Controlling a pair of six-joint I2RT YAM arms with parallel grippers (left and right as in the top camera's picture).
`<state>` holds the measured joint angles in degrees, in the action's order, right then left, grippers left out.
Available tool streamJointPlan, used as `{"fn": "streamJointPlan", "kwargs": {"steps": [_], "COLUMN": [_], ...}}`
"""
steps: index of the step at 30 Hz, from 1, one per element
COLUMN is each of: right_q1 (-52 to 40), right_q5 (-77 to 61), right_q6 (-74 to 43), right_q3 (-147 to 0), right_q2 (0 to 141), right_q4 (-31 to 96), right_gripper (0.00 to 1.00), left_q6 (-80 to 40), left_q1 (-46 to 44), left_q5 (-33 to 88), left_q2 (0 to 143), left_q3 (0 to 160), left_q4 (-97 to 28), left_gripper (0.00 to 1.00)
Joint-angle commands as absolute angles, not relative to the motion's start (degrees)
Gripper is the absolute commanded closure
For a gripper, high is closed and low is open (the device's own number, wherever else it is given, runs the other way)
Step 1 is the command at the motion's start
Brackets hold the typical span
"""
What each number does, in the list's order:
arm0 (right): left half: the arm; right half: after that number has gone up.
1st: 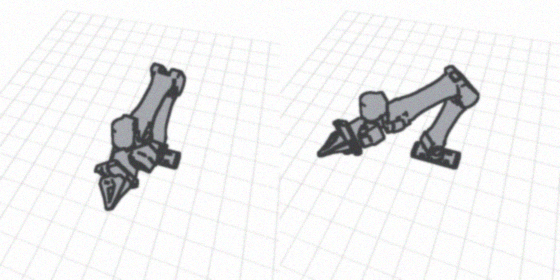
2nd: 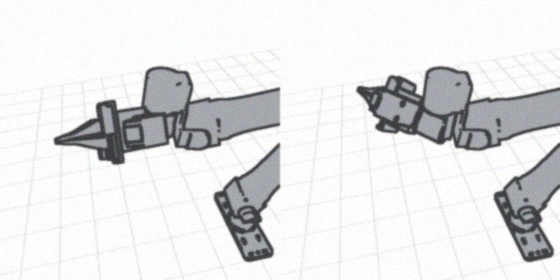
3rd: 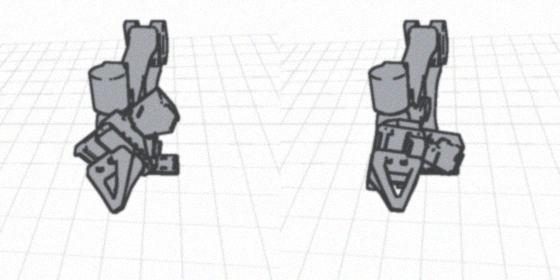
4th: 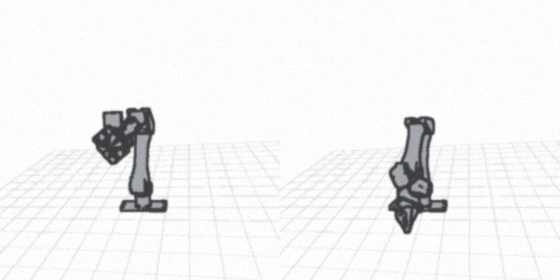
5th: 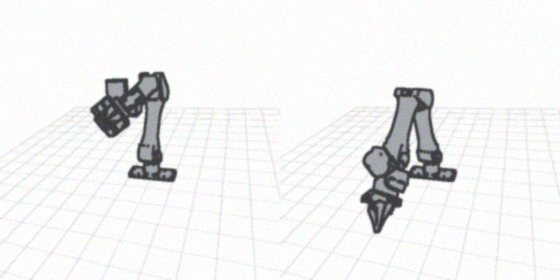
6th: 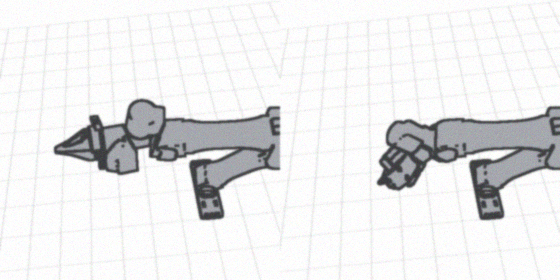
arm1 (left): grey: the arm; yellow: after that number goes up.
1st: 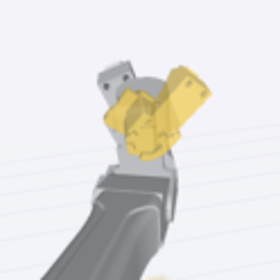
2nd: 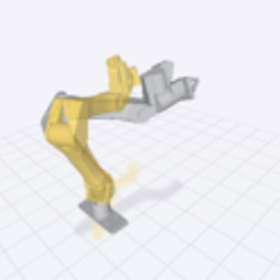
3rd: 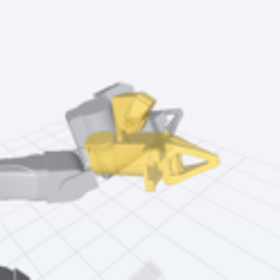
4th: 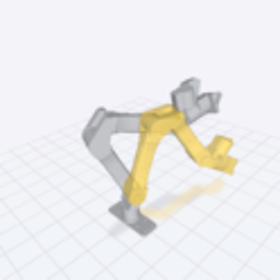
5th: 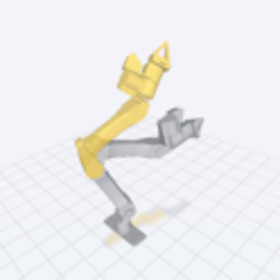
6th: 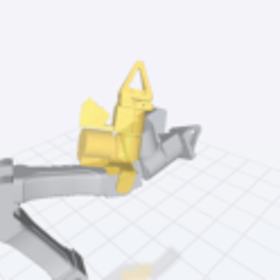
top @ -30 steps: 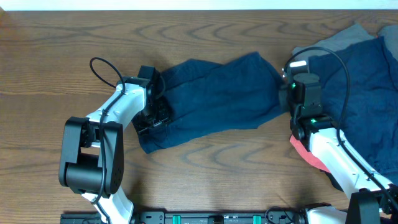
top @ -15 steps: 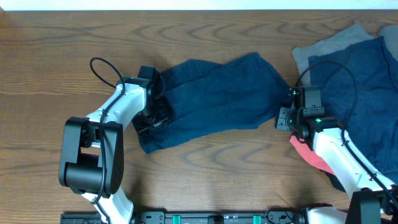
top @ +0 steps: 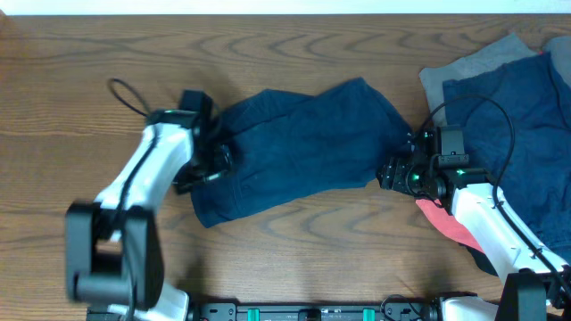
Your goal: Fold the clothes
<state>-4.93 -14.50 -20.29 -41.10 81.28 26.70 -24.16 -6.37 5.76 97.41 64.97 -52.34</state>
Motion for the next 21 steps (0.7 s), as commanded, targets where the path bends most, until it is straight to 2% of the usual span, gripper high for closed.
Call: {"fn": "streamJointPlan", "kwargs": {"steps": [1,7,11,16,21], "right_q1": [-4.51,-4.51,-4.51,-4.51,-4.51], "right_q5": [-15.66,-15.66,-15.66,-15.66,-15.66], "right_q6": [-19.18,-19.2,-19.18,-19.18,-19.18], "right_q3": [-41.28,-41.28,-41.28,-41.28,-41.28], "right_q2": [81.01,81.01,81.01,81.01,81.01], "right_q4": [26.87,26.85,26.89,27.24,27.75], "right_gripper": [0.28,0.28,0.27,0.28,0.27], "left_q6": [-22.94,-22.87,-18.98,-18.04,-18.04], "left_q1": [-3.46,0.19,0.58,0.58,0.58], "left_q5": [1.48,2.28,7.7,7.68,7.31], "left_q2": [91.92,91.96,93.8,96.97,101.1], "left_q3": [66.57,65.54,63.94,63.94,63.94], "left_q4": [-52.31,-51.64,-47.64,-43.59,-42.06], "left_gripper": [0.02,0.02,0.02,0.01,0.05]}}
